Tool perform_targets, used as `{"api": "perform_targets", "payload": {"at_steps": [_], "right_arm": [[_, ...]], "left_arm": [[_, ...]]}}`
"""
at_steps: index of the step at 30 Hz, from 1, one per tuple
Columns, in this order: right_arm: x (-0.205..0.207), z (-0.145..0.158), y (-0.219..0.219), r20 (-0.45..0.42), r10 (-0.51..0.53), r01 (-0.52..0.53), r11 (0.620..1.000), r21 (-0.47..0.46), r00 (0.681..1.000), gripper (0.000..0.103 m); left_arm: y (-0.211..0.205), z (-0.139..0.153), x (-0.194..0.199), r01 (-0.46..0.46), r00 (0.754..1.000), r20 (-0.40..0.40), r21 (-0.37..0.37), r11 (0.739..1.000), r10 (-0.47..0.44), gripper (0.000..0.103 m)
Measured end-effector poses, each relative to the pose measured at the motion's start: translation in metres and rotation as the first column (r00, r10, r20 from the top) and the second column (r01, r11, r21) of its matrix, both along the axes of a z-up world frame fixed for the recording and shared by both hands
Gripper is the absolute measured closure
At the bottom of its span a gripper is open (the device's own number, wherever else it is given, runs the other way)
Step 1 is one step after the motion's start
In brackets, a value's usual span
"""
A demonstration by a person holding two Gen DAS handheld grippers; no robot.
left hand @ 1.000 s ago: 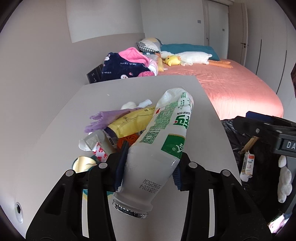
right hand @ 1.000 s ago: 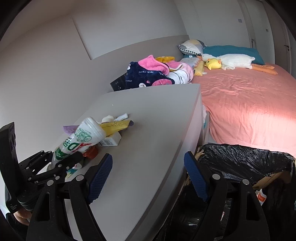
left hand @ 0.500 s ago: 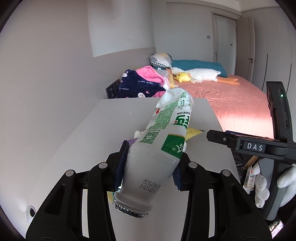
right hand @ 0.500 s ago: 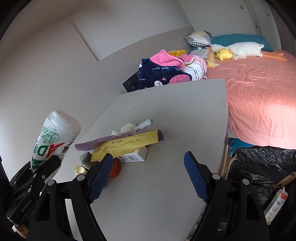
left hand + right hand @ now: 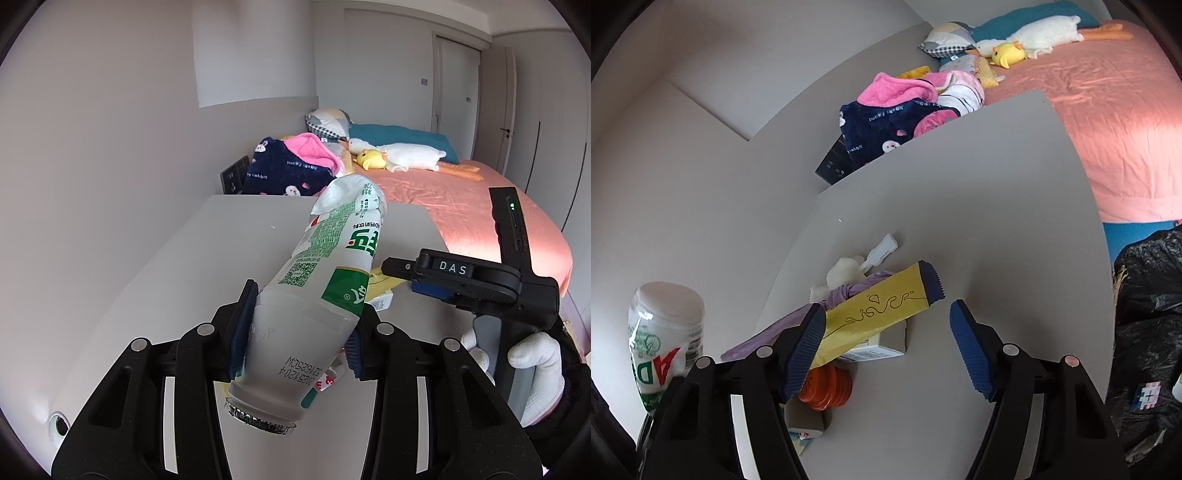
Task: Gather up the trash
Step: 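Grasp the white bottle with left gripper while right gripper grasps the yellow wrapper, then carry the bottle and yellow wrapper toward the black trash bag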
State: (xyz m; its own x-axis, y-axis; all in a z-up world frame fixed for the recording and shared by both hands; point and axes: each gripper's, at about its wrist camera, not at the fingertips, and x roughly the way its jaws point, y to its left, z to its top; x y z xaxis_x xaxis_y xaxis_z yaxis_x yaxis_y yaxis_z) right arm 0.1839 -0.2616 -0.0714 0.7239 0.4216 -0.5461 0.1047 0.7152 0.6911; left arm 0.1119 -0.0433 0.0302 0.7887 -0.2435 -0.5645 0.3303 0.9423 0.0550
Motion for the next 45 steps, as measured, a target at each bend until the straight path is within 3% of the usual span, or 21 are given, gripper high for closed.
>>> {"api": "perform_targets", "payload": {"at_steps": [1, 3, 7, 25, 38, 45], "right_arm": [[0.003, -0.001, 0.000, 0.010, 0.010, -0.010, 1.000, 0.022, 1.000, 0.060], [0.005, 0.000, -0.001, 0.027, 0.028, -0.029, 0.999, 0.046, 0.999, 0.080], [-0.004, 0.009, -0.003, 0.070, 0.030, -0.032, 0.999, 0.031, 0.997, 0.089], [-0.090, 0.072, -0.025, 0.222, 0.029, 0.005, 0.989, -0.150, 0.975, 0.095], [-0.162, 0.093, -0.052, 0.273, -0.008, 0.087, 0.957, -0.276, 0.962, 0.095], [-0.190, 0.096, -0.071, 0.279, -0.034, 0.120, 0.946, -0.301, 0.960, 0.095]], "left_arm": [[0.000, 0.000, 0.000, -0.001, 1.000, 0.001, 0.002, 1.000, 0.001, 0.061], [-0.001, 0.002, -0.001, -0.005, 1.000, 0.000, 0.003, 1.000, 0.005, 0.061], [-0.002, 0.003, -0.002, -0.005, 1.000, -0.001, 0.001, 1.000, 0.005, 0.061], [-0.014, 0.022, -0.041, 0.009, 1.000, 0.026, -0.058, 0.998, -0.008, 0.061], [-0.048, 0.024, -0.078, 0.065, 0.998, 0.028, -0.104, 0.992, -0.062, 0.061], [-0.071, 0.021, -0.096, 0.100, 0.995, 0.018, -0.120, 0.988, -0.099, 0.061]]}}
